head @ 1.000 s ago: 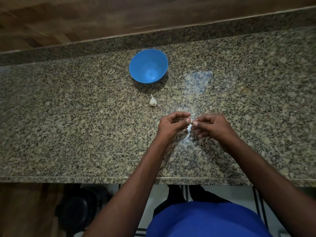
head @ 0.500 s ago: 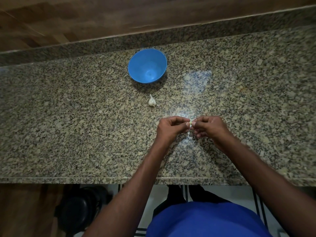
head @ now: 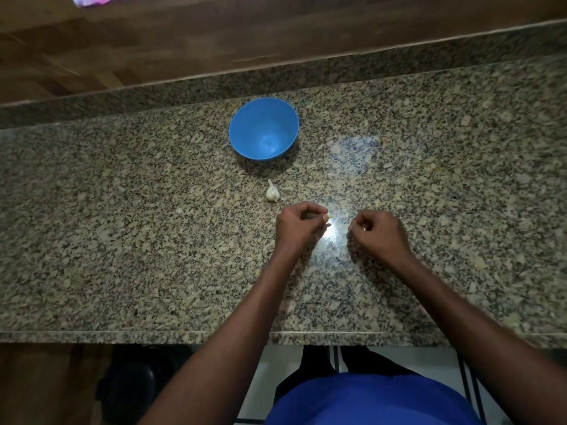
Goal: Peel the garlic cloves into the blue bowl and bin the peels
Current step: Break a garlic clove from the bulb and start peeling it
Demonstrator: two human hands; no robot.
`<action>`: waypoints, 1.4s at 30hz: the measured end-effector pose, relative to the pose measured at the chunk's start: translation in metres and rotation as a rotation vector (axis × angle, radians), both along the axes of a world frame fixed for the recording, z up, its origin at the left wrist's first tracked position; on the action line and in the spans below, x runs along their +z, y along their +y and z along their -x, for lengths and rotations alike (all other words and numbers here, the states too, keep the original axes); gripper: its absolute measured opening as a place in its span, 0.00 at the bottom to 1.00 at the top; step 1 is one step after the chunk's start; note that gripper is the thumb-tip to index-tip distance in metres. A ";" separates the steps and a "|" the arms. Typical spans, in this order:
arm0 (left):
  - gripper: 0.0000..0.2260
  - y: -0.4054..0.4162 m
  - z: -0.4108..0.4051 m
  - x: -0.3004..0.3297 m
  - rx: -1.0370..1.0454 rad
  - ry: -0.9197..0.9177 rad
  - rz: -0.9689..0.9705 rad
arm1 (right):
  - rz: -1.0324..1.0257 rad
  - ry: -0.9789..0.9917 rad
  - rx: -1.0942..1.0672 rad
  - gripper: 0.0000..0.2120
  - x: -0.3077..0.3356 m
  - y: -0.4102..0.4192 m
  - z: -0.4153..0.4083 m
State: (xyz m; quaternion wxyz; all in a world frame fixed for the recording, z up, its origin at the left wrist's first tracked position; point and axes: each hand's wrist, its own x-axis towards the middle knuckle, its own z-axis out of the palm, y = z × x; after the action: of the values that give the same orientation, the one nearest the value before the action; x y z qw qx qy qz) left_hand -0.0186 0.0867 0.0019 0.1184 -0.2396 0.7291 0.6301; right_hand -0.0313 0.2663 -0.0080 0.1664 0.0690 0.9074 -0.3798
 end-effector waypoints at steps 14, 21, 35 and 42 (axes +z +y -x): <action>0.12 0.001 0.053 -0.026 -0.097 0.215 0.542 | -0.319 0.433 0.373 0.04 -0.029 -0.003 0.000; 0.16 0.004 -0.010 -0.028 -0.291 0.217 0.648 | -0.215 0.387 0.298 0.07 -0.026 -0.006 0.005; 0.04 0.085 -0.067 -0.034 -0.441 0.359 0.755 | 0.059 -0.009 -0.143 0.12 -0.021 0.056 -0.025; 0.06 0.044 -0.055 -0.030 -0.327 0.290 0.720 | 0.212 -0.051 -0.158 0.10 -0.027 0.050 -0.043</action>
State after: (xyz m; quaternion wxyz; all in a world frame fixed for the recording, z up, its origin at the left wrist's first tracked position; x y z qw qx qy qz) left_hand 0.0367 0.1311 -0.0286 0.0218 -0.0558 0.9403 0.3351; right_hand 0.0121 0.3167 -0.0350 0.1653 0.1321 0.8492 -0.4838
